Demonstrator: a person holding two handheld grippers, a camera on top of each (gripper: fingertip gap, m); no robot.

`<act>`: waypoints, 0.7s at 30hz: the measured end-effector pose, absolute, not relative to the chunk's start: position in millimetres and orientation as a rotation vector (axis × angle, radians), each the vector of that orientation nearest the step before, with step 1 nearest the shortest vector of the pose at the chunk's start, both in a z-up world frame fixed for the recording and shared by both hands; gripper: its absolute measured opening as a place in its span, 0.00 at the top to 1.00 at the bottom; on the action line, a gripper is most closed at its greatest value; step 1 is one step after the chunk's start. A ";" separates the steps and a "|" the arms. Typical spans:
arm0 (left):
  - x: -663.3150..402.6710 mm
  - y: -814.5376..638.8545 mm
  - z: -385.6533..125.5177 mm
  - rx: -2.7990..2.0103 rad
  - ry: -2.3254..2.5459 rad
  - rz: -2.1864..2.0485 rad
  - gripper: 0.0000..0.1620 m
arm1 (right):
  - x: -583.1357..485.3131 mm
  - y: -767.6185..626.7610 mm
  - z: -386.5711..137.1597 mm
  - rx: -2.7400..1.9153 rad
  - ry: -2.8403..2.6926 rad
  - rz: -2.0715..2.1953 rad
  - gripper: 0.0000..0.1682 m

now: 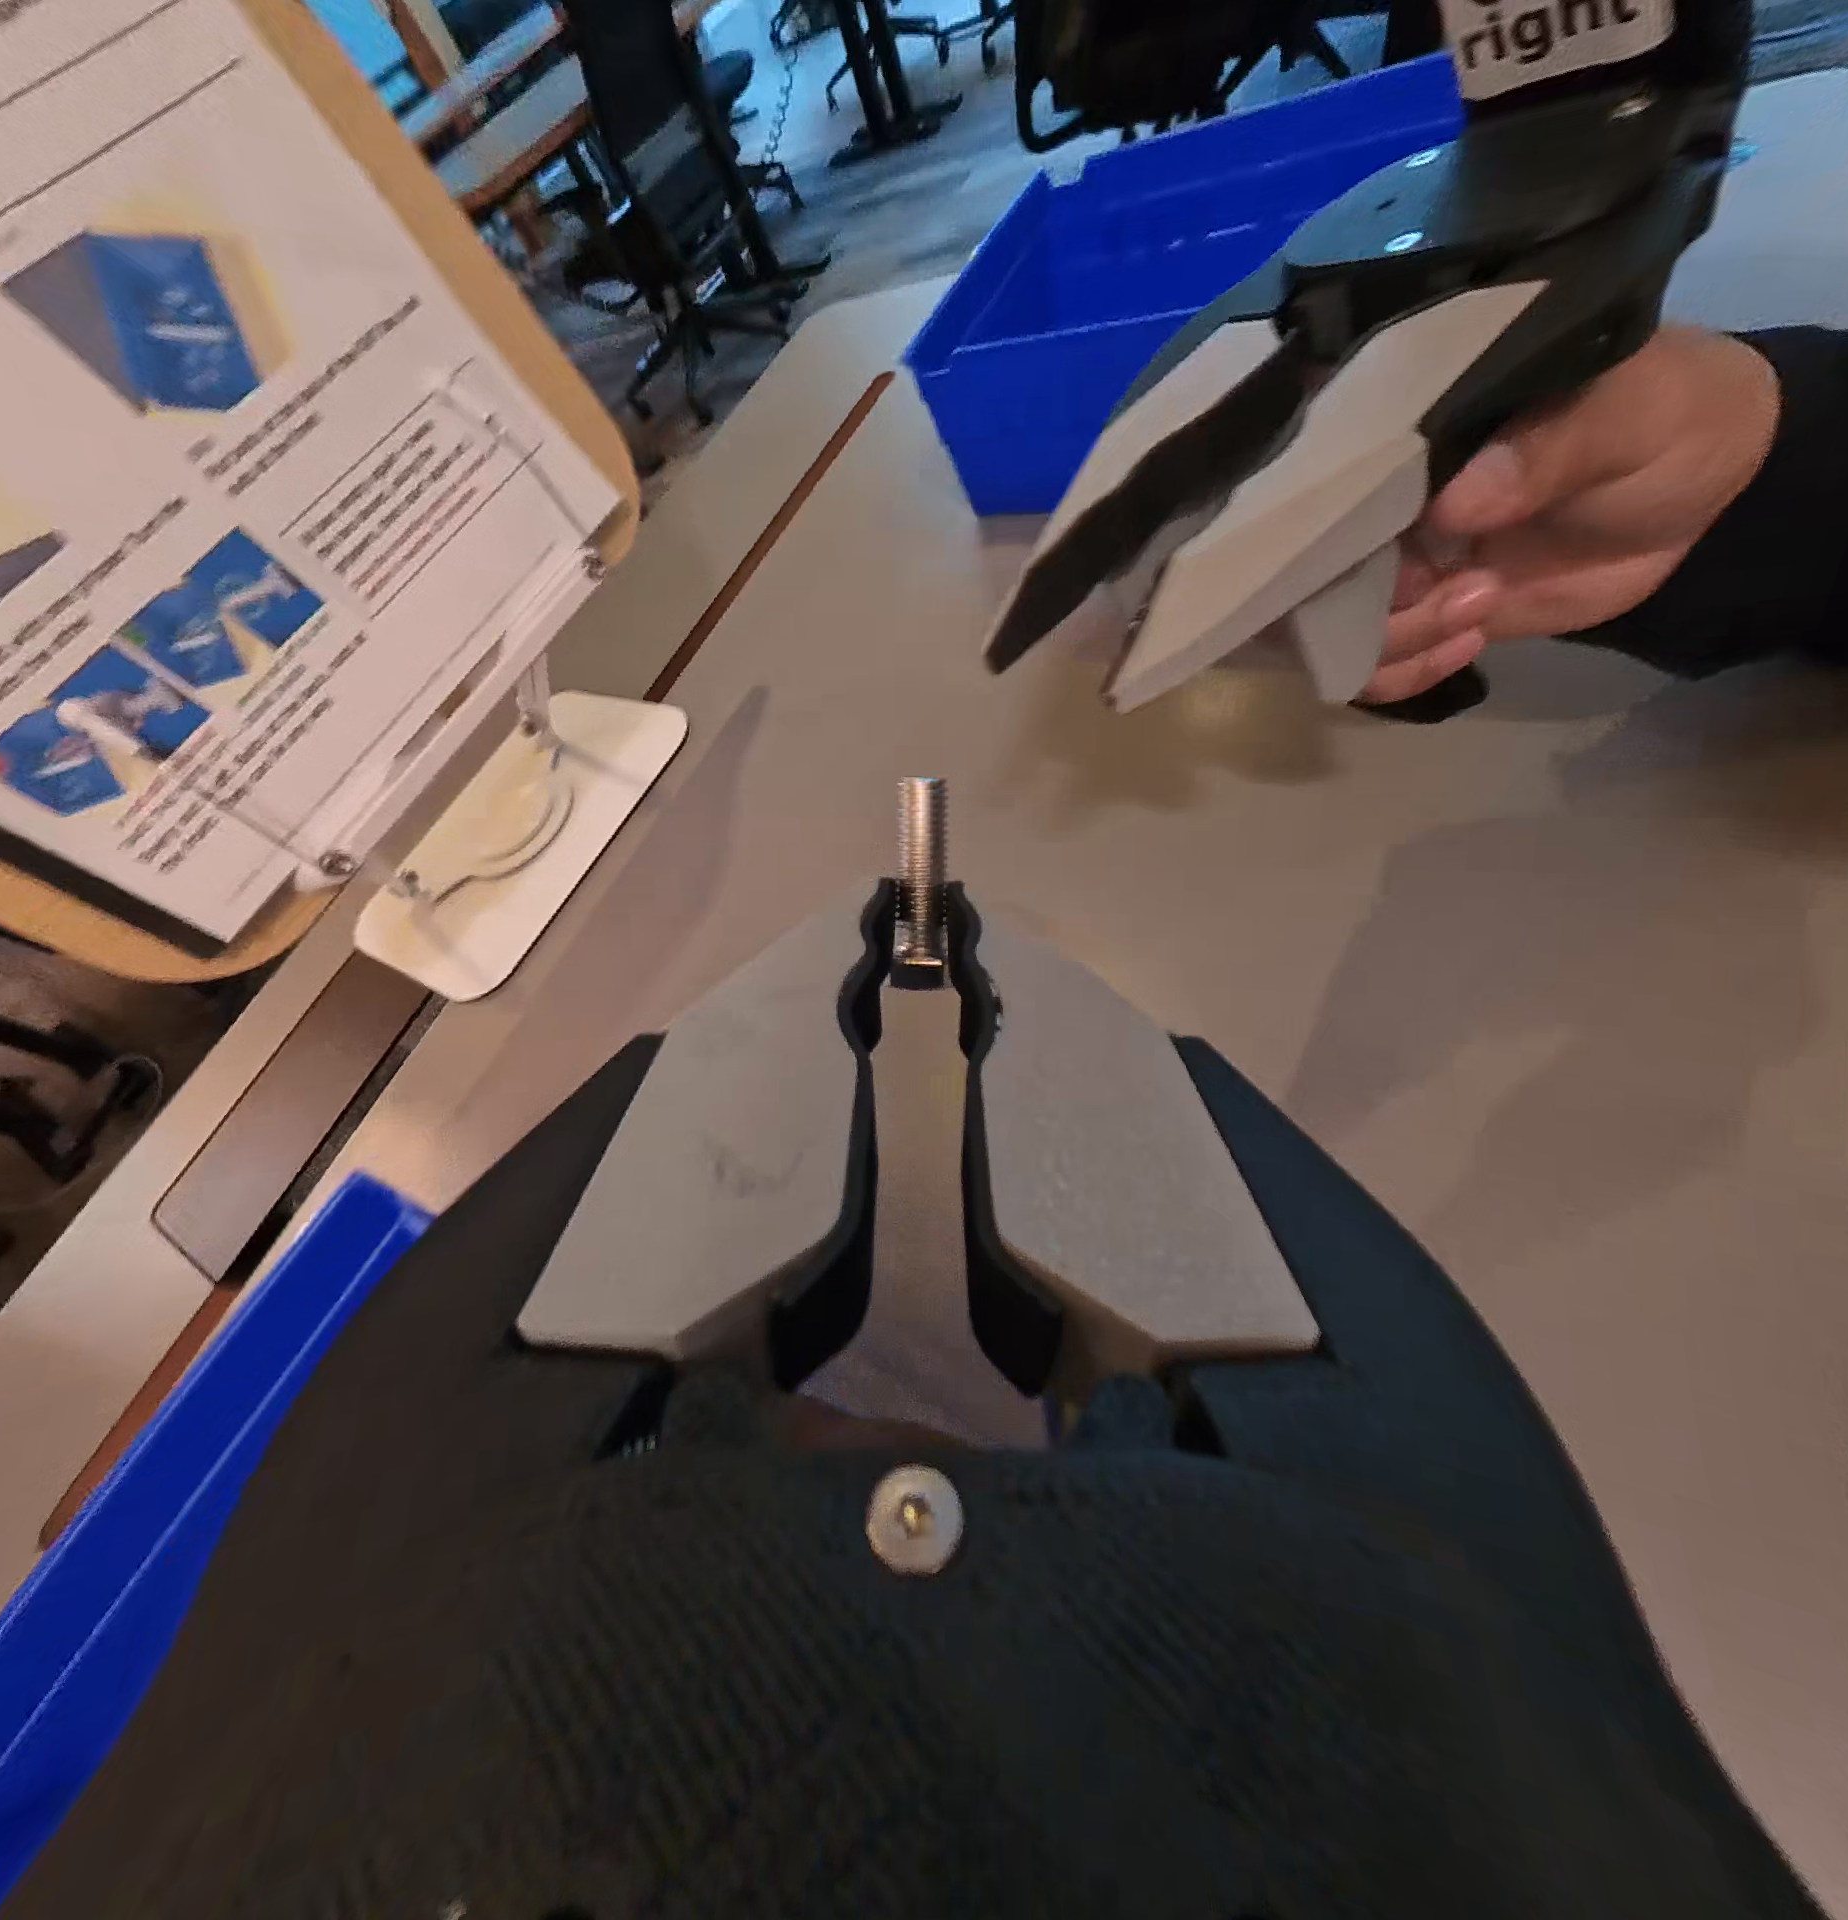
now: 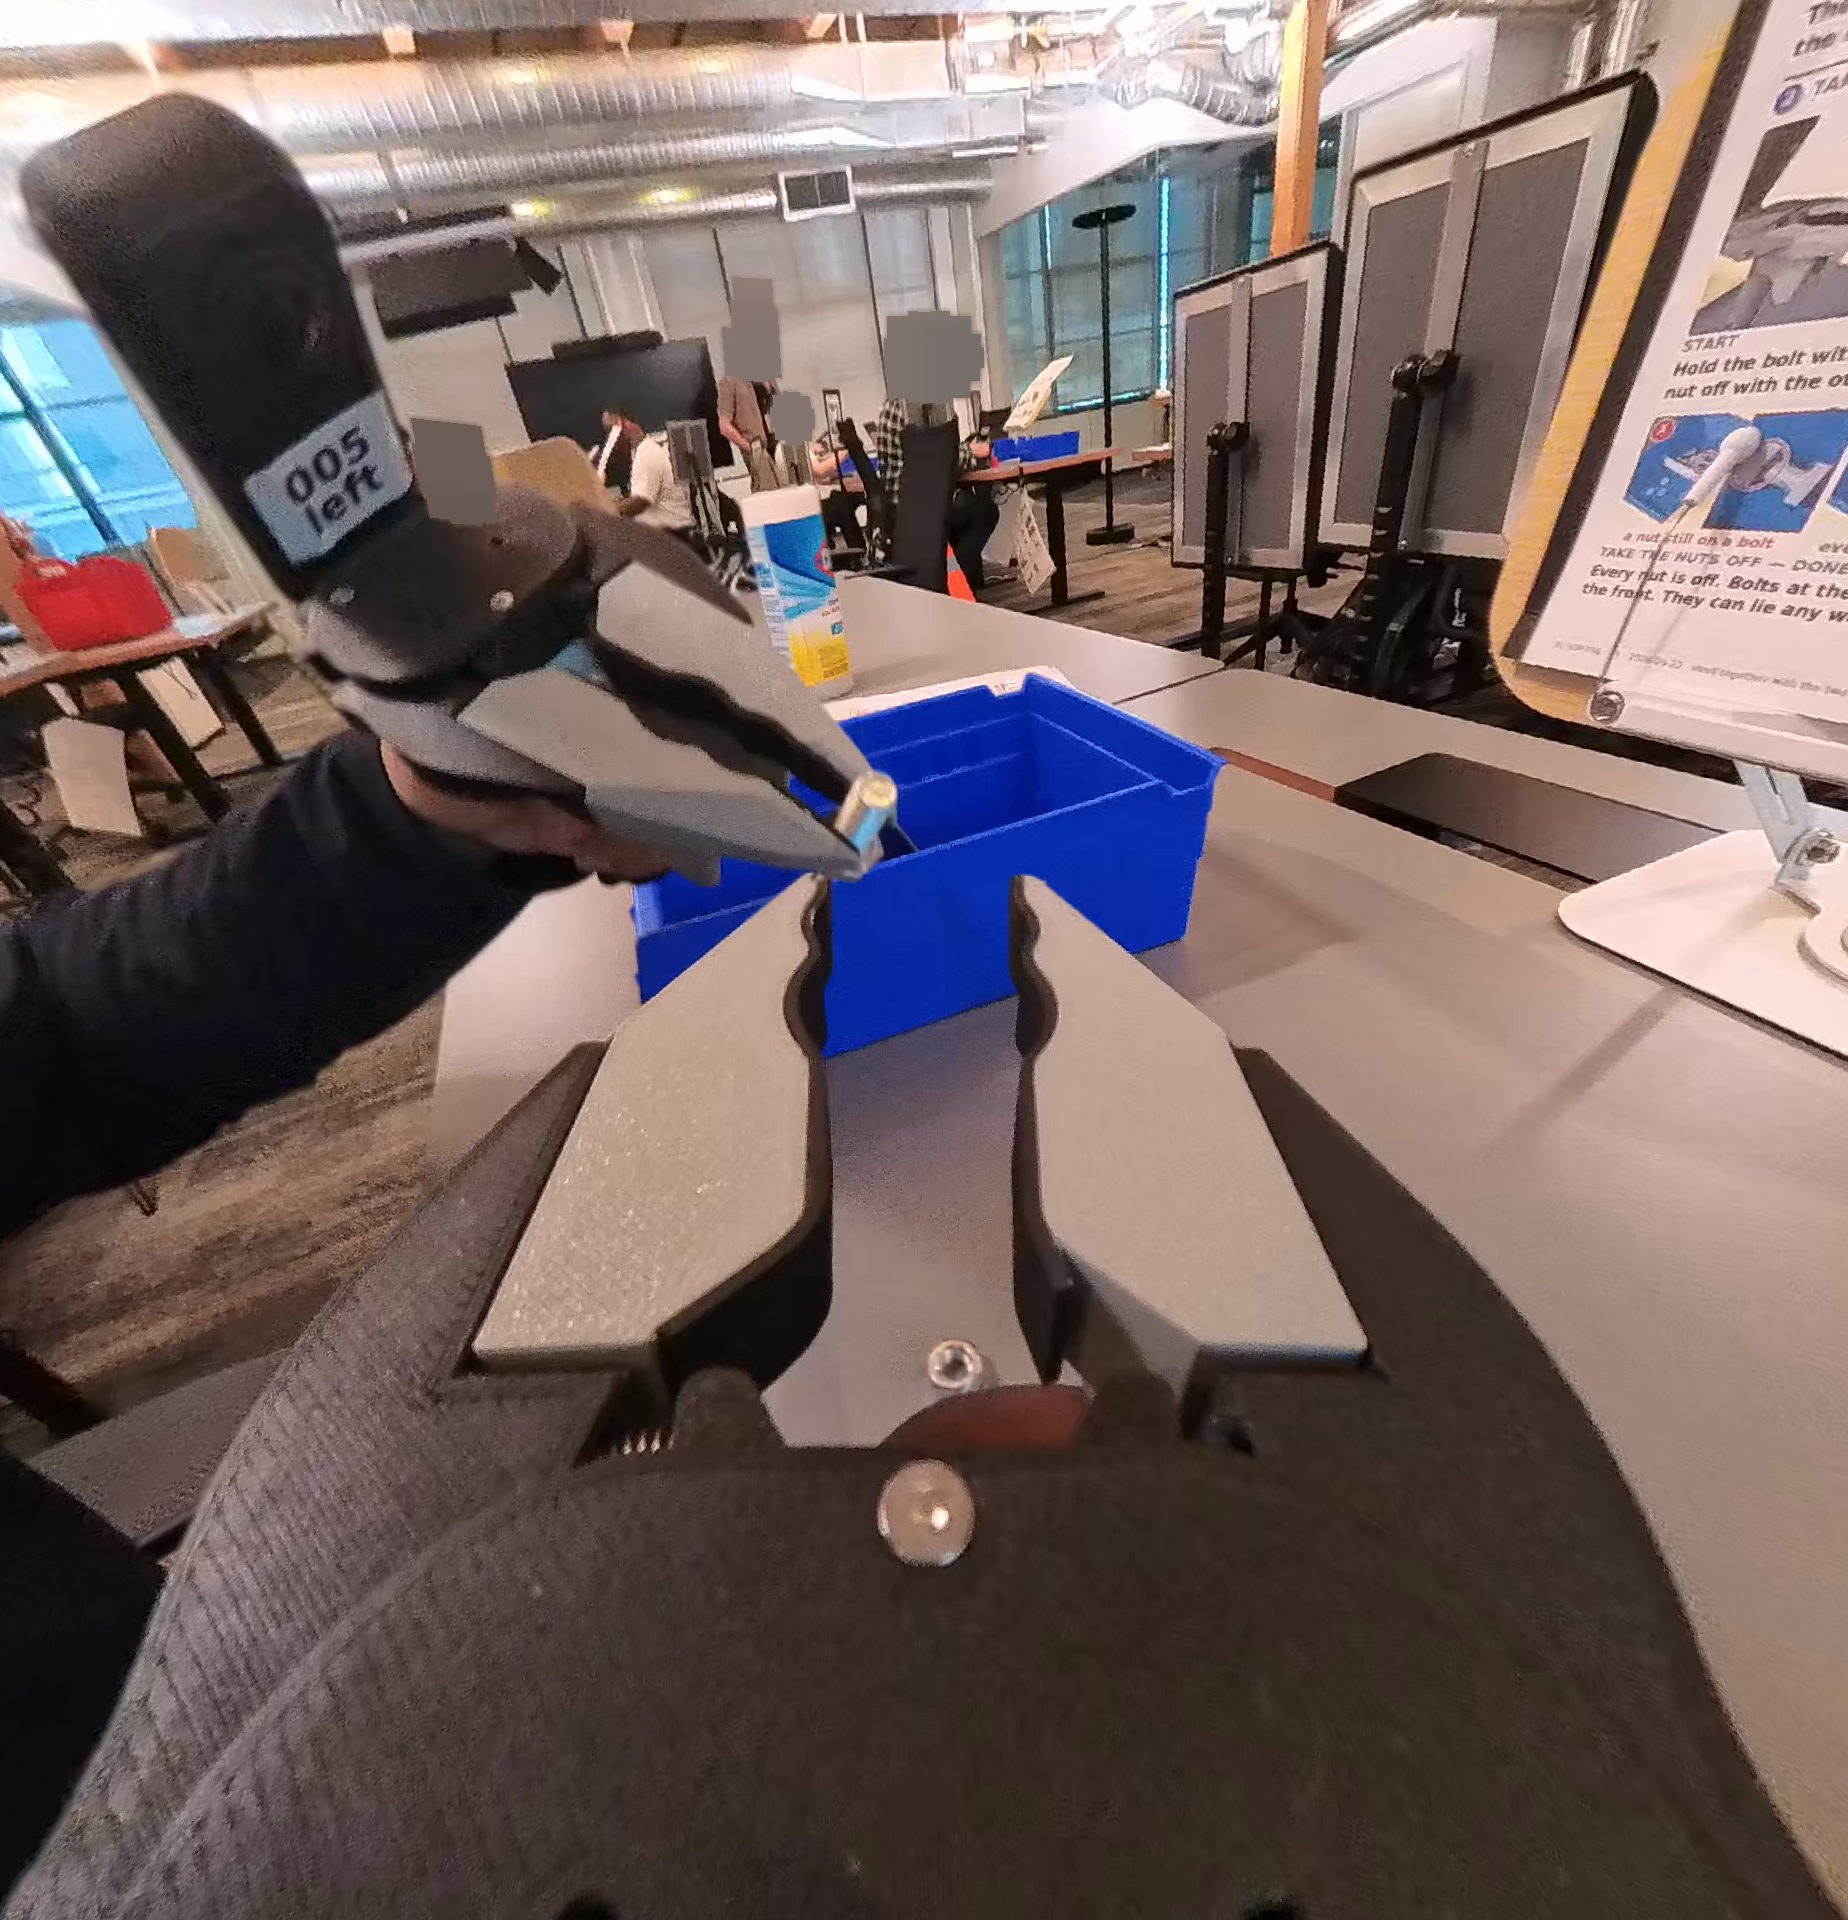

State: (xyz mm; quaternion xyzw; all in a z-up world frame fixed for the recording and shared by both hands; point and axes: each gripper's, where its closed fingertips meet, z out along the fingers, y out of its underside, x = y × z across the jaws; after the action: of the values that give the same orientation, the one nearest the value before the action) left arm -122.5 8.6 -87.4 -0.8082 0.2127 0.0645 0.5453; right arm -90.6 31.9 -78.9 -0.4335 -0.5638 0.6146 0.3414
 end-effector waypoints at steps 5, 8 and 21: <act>-84.2 16.7 -84.1 -1.848 0.489 0.106 0.95 | -80.4 24.2 -78.6 -1.154 -1.443 1.626 0.81; -72.1 18.3 -84.8 -1.850 0.507 0.098 0.96 | -73.8 22.5 -75.2 -1.152 -1.419 1.654 0.82; -56.2 23.8 -89.9 -1.865 0.503 0.046 0.95 | -62.7 17.2 -80.7 -1.130 -1.413 1.722 0.96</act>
State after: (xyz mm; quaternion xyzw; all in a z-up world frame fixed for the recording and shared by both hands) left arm -56.2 23.8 -89.9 -0.7939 0.2141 0.0195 0.5687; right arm -62.7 17.2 -80.7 -0.4292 -0.5366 0.6541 0.3162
